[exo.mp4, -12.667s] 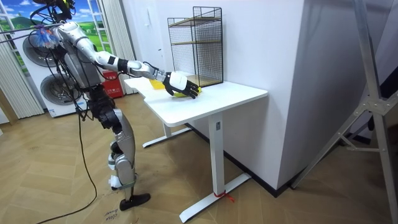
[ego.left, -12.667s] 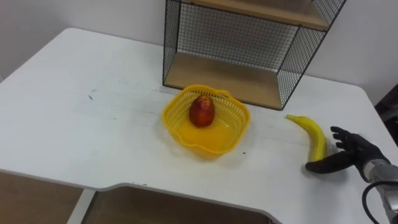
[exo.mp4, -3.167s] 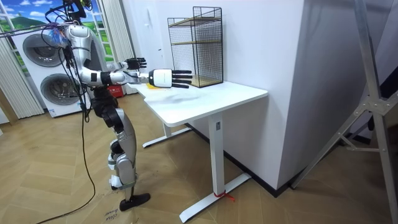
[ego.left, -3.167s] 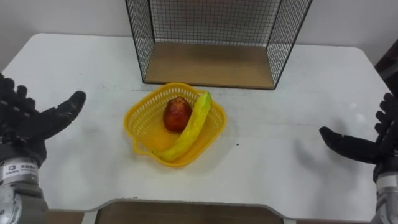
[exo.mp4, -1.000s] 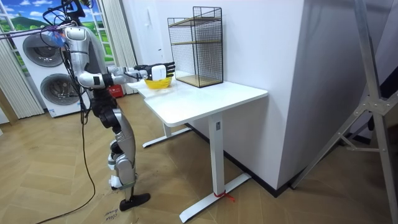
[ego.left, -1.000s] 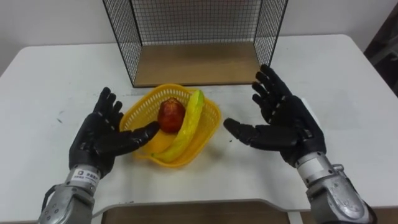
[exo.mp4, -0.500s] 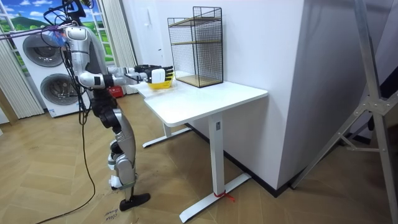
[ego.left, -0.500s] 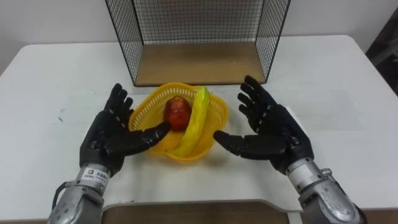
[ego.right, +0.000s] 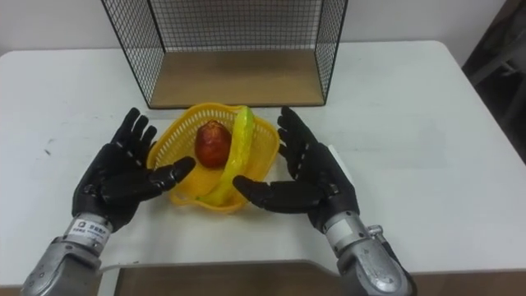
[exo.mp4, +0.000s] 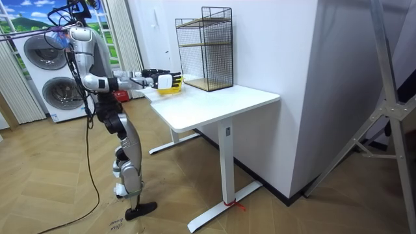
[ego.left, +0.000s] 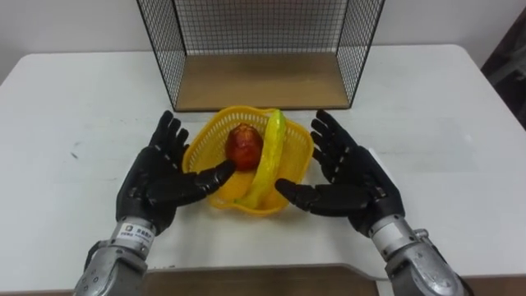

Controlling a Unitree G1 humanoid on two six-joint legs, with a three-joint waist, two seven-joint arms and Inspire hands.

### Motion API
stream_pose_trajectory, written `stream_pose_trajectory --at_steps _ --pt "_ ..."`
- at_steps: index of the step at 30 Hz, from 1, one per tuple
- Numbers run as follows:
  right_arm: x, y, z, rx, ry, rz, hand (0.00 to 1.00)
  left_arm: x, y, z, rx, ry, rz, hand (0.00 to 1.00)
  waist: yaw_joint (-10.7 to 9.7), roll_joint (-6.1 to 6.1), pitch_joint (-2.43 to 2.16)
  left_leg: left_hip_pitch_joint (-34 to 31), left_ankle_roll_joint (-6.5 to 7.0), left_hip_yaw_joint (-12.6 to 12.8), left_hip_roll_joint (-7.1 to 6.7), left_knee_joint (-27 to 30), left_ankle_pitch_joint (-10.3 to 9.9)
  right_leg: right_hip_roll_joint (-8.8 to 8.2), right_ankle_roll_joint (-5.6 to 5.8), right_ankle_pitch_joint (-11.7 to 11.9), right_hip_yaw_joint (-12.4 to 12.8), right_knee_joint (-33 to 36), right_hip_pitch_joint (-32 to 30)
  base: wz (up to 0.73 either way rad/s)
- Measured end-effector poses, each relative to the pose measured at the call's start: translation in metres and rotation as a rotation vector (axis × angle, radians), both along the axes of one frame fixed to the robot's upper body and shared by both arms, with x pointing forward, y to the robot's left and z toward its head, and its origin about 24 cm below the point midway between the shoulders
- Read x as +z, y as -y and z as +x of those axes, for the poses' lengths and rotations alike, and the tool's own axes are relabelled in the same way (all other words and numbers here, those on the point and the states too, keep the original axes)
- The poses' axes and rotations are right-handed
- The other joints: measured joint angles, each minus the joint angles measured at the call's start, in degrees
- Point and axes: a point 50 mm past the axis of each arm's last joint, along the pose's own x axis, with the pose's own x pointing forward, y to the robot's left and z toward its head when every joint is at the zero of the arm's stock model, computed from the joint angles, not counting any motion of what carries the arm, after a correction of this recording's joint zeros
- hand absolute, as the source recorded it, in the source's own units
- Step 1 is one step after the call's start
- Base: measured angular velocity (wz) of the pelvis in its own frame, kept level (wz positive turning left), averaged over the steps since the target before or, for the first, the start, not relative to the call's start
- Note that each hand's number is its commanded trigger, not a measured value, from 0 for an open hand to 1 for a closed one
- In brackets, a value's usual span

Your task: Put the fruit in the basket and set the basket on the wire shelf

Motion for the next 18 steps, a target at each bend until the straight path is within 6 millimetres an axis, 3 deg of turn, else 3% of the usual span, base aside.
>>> stream_pose_trajectory --at_steps 18 --pt "-0.008 -0.004 -0.001 -0.02 -0.031 0.053 0.0 -0.001 0.012 -0.001 -0.036 -0.001 -0.02 0.0 0.1 0.02 -0.02 0.0 0.0 0.1 0.04 0.1 0.0 0.0 0.0 0.0 0.1 0.7 -0.4 0.0"
